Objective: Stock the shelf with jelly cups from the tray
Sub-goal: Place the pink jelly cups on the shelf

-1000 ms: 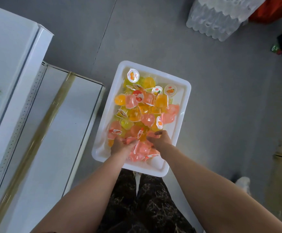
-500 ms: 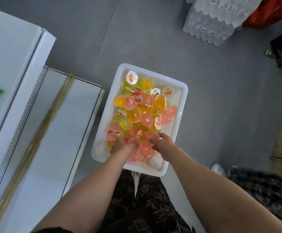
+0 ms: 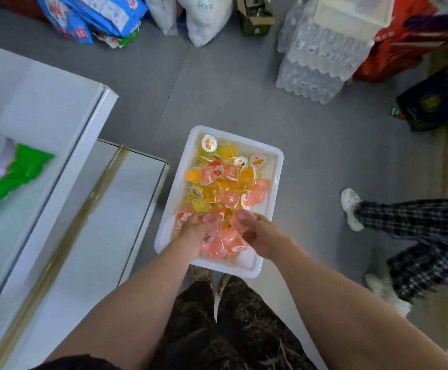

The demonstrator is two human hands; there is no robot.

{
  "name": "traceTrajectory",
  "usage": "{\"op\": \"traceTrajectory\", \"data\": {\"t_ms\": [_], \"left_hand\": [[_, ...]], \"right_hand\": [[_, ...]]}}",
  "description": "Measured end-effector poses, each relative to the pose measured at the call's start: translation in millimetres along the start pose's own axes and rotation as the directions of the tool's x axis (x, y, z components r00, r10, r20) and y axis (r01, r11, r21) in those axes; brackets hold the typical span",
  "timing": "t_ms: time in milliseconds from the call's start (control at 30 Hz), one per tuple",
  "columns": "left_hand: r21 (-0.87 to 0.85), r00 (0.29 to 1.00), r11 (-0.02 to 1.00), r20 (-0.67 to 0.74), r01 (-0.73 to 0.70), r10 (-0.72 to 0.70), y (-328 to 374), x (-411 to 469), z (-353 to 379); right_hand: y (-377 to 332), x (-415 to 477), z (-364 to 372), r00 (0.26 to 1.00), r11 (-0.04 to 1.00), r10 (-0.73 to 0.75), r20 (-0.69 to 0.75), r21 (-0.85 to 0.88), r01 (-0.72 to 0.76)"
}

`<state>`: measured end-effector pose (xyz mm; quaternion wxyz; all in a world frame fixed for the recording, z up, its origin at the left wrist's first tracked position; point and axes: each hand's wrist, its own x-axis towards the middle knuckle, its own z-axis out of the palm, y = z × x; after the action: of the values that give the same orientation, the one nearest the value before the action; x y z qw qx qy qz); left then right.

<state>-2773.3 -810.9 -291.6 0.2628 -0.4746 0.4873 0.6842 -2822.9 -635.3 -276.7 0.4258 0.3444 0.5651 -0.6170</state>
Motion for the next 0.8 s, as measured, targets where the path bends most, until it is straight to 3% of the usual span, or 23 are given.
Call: {"op": "traceTrajectory", "data": {"t_ms": [200,333,567,800], "left_hand": [[-0.152,0.987,0.983,0.103,-0.105,0.121,25.8,-37.9,-1.5],[-0.156,0.962,0.966,0.153,-0.204,0.228,37.5,-71.6,-5.8],[-0.161,0.910,0.896,-0.051,-0.415,0.412,44.7,-141.4,-15.4],[-0.179,0.778,0.758,-0.196,-0.627,0.597,30.8,-230.7,-24.7]], "right_hand": [[-24.3,-34.7,19.2,0.994,0.992,-0.085,0.064,0.094,0.079],[-37.1,-58.8,35.4,0.982,0.983,-0.183,0.052,-0.001,0.183],[-50.5,-112.8,50.1,0.910,0.892,-0.369,0.188,-0.203,0.403],[-44.6,-189.9,59.1,0.784,0.718,-0.529,0.324,-0.321,0.617]]}}
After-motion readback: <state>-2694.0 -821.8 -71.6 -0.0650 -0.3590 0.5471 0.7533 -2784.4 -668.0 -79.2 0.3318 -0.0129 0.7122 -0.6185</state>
